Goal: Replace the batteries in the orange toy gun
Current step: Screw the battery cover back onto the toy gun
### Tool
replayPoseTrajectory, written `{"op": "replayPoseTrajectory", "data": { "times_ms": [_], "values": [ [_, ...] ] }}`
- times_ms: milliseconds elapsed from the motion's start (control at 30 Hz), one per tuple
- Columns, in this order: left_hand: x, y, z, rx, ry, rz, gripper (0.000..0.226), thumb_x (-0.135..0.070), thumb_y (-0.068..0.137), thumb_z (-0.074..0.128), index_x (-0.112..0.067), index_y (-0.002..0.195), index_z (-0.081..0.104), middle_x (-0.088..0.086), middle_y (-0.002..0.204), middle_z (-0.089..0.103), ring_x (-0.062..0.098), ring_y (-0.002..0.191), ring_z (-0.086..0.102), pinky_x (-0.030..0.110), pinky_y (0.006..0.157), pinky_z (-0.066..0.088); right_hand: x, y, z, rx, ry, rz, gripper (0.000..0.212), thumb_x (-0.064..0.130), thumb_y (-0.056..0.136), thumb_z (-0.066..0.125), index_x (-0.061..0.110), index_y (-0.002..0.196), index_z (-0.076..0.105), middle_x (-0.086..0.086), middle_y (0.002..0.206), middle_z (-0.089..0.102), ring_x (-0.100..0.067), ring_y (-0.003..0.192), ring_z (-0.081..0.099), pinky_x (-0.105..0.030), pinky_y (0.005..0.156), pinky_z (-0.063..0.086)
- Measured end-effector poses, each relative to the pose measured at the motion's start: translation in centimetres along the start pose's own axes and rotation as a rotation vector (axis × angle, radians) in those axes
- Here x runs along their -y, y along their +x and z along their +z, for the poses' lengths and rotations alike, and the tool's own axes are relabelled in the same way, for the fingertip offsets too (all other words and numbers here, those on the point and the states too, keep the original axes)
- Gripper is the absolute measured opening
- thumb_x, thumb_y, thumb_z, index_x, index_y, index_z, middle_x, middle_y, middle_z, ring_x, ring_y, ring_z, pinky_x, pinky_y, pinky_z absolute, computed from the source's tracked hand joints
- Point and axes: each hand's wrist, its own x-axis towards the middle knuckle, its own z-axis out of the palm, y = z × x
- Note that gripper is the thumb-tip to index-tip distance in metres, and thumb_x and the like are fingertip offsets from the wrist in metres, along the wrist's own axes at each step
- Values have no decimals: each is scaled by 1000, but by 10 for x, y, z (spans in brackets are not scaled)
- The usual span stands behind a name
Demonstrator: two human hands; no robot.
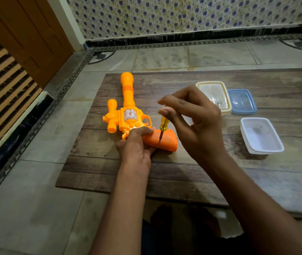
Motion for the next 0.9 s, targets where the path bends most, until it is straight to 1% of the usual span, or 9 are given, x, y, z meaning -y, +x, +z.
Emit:
{"op": "replayPoseTrajectory", "data": {
  "times_ms": [100, 167, 267, 333, 433, 567, 667, 800, 900],
  "values": [
    [-1, -3, 1, 12, 1, -7, 74, 6, 63, 74, -7, 135, 59, 23, 122, 71, 39, 103, 73, 68, 79, 60, -4, 0, -1, 42, 75, 9, 14, -3, 95, 67, -4, 105, 76, -13, 99, 70, -22, 91, 72, -39, 78, 58],
    [0, -1, 2, 4, 2, -13, 64, 11, 73, 68, -4, 135, 59, 21, 115, 72, 34, 94, 75, 65, 78, 61, -5, 2, -3, 52, 116, 37, 20, -5, 93, 68, -2, 111, 76, -11, 98, 72, -22, 91, 75, -43, 77, 60],
    [1, 0, 1, 13, 19, -13, 60, 12, 75, 66, -3, 133, 59, 21, 107, 73, 34, 91, 74, 65, 81, 61, -4, 2, -4, 37, 94, 15, 25, 3, 89, 76, 2, 113, 76, -11, 89, 69, -16, 83, 71, -29, 74, 57],
    [1, 1, 1, 14, 22, -17, 60, 12, 74, 67, -3, 132, 60, 24, 113, 73, 38, 98, 74, 68, 83, 59, -2, 2, -2, 28, 45, -18, 25, 12, 88, 79, 4, 112, 78, -10, 83, 63, -15, 75, 63, -20, 70, 49],
    [2, 2, 1, 10, 26, -12, 61, 12, 74, 67, -3, 132, 60, 27, 118, 72, 38, 97, 74, 71, 83, 58, -2, 2, -2, 42, 16, -36, 25, 16, 94, 72, 3, 114, 77, -11, 87, 62, -17, 78, 62, -25, 71, 49],
    [3, 4, 0, 1, 13, -17, 65, 10, 73, 68, -6, 135, 58, 24, 120, 71, 38, 101, 73, 66, 81, 60, -4, 2, -8, 184, 160, 6, 29, -8, 96, 62, -4, 123, 70, -13, 107, 71, -20, 101, 72, -38, 86, 59],
    [3, 5, -1, 6, 16, -27, 68, 6, 68, 72, -6, 134, 59, 21, 117, 72, 34, 97, 73, 52, 69, 63, -7, 2, -10, 145, 130, 25, 25, -6, 93, 68, -1, 117, 74, -10, 101, 72, -17, 93, 74, -38, 80, 62],
    [4, 6, -1, 22, 22, -49, 58, 9, 77, 65, -2, 134, 59, 17, 101, 71, 32, 89, 72, 49, 70, 63, -6, 2, -9, 95, 32, -21, 19, 7, 95, 70, 2, 112, 77, -9, 95, 72, -17, 86, 73, -37, 73, 59],
    [3, 5, -1, 14, 15, -55, 56, 11, 77, 65, -3, 131, 60, 19, 104, 73, 36, 93, 74, 56, 74, 63, -4, 2, -9, 193, 117, 8, 29, -11, 94, 62, -2, 120, 72, -10, 110, 73, -16, 102, 73, -38, 84, 60]
  ]
}}
